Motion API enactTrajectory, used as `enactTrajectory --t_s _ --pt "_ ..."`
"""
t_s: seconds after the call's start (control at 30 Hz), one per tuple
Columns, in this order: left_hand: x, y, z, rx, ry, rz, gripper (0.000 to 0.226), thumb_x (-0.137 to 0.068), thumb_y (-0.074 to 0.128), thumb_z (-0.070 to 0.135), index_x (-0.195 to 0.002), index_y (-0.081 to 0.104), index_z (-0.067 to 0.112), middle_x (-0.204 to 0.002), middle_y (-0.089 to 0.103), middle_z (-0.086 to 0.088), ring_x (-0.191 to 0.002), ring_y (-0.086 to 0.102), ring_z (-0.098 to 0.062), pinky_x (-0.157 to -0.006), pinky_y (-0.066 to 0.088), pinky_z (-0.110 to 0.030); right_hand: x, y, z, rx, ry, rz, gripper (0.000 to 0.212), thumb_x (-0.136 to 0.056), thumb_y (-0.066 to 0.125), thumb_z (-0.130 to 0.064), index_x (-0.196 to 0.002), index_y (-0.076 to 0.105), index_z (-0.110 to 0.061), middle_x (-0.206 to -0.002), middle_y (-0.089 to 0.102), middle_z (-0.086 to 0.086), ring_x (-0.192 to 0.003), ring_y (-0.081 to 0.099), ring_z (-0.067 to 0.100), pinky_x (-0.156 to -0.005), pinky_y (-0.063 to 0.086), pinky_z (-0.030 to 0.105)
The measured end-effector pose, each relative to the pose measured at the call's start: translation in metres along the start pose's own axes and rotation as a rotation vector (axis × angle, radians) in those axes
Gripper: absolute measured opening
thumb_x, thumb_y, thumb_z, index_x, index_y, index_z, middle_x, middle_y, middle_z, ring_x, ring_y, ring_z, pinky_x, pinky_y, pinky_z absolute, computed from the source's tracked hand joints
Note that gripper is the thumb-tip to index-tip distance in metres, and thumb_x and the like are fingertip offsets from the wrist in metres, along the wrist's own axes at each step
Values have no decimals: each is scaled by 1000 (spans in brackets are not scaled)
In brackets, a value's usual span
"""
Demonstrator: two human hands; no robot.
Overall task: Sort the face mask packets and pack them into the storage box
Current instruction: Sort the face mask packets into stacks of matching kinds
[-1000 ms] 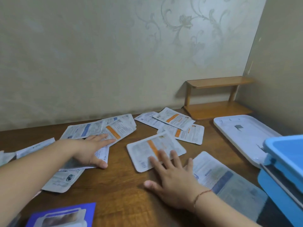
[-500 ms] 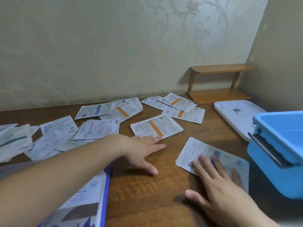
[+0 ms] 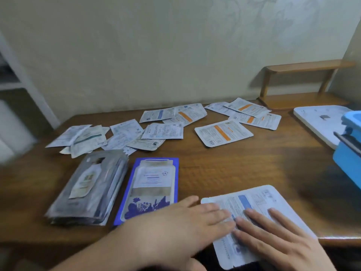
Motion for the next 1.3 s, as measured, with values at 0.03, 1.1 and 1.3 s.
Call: enactTrajectory --t_s 0.03,1.1,1.3 --pt "6 -1 4 -74 22 124 81 -90 60 50 -155 18 26 -162 21 7 -148 18 -11 -118 21 -41 0 -2 -2 6 -34 13 45 -101 31 -46 -143 42 -34 -148 45 -13 -136 41 13 -104 29 37" --pt "42 -18 -32 -64 -249 963 31 -84 64 59 -82 73 29 -93 69 9 -84 63 -16 -91 44 -41 -136 41 118 -681 770 -56 25 -84 73 -24 -107 68 -33 -107 67 -10 -89 59 1 -68 47 15" --pt "41 -18 -29 -84 -290 974 22 -73 72 50 -75 73 28 -84 69 9 -74 62 -15 -86 43 -38 -148 47 91 -398 458 -285 51 -76 52 -70 -119 62 -44 -128 52 -20 -122 38 9 -101 42 40"
Point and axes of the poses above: each hand's wrist, its own x-axis away from the middle knuckle, its own y-axis out of the palm, z = x × y, the point moved 10 cm from there along -x, towards the middle knuckle
